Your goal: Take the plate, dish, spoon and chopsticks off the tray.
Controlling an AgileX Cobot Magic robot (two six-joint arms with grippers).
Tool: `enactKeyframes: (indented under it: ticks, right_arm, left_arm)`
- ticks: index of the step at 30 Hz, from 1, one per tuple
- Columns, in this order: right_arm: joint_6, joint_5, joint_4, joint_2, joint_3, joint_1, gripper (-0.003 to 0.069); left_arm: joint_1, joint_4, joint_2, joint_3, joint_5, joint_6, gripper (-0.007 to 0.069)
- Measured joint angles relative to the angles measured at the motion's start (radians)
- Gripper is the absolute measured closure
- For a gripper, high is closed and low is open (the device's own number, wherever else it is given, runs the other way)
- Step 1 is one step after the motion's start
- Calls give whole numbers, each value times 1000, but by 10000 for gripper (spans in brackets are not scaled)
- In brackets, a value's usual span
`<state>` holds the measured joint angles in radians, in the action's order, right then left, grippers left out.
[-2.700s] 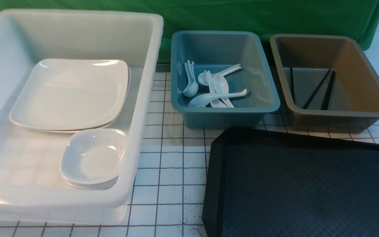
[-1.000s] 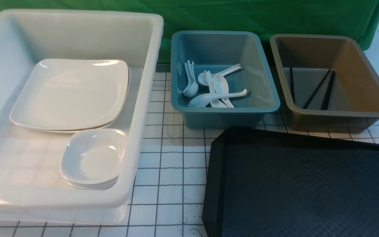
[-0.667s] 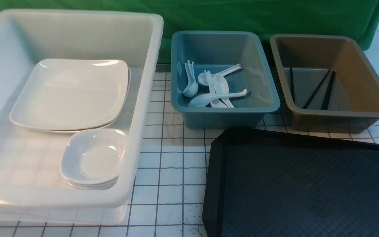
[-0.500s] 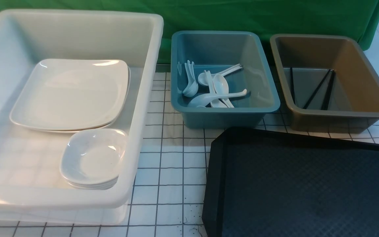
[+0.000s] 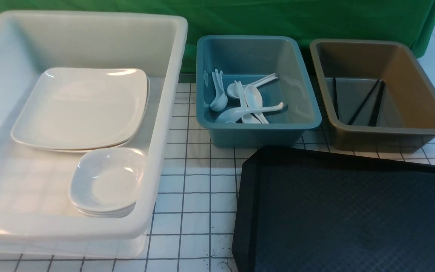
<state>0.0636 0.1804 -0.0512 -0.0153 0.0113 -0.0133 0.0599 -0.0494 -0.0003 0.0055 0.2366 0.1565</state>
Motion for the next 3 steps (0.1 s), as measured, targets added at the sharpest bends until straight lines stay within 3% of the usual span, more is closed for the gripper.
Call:
enactKeyframes:
  ticks: [3]
  right_arm:
    - [0,0,0,0,0,0,417]
  left_arm:
    - [0,0,0,0,0,0,620]
